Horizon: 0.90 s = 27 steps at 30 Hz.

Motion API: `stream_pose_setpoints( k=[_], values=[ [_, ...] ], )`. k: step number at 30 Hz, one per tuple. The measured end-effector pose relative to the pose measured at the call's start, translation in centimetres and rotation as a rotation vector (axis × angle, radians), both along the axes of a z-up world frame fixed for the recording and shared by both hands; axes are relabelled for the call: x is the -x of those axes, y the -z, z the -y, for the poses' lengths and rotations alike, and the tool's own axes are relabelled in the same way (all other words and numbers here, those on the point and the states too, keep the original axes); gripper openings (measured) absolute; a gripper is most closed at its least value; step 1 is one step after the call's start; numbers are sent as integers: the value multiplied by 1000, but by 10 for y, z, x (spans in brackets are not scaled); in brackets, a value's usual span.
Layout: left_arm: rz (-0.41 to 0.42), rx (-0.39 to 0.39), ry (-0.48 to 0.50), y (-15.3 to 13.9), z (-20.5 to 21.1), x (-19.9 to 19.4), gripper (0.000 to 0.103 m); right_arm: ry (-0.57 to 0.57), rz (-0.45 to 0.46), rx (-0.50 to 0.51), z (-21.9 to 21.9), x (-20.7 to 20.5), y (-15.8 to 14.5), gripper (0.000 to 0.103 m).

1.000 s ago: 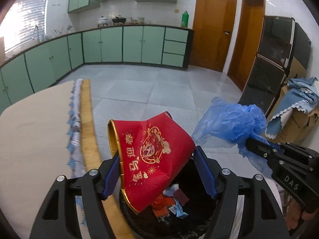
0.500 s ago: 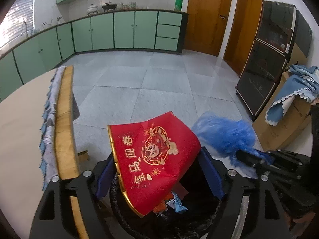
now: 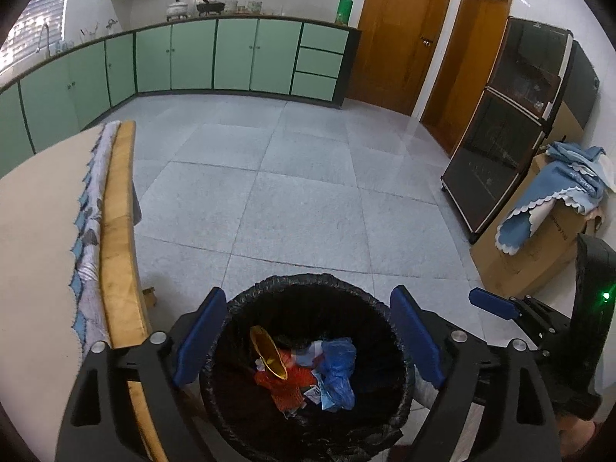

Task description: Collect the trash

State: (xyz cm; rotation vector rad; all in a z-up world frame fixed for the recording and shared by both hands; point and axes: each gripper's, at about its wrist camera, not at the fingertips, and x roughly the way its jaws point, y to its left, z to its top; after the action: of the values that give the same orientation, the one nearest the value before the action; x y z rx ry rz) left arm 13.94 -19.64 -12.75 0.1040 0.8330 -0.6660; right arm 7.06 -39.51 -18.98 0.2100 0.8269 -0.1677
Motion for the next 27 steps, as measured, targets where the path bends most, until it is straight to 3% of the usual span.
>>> stream_pose_setpoints(
  k=[12, 27],
  values=[
    [117, 7, -70, -43, -38, 19, 92, 21, 108, -22, -12, 19, -48, 97],
    [164, 17, -182, -79, -96, 66, 97, -43, 190, -2, -59, 53, -117, 98]
  ],
)
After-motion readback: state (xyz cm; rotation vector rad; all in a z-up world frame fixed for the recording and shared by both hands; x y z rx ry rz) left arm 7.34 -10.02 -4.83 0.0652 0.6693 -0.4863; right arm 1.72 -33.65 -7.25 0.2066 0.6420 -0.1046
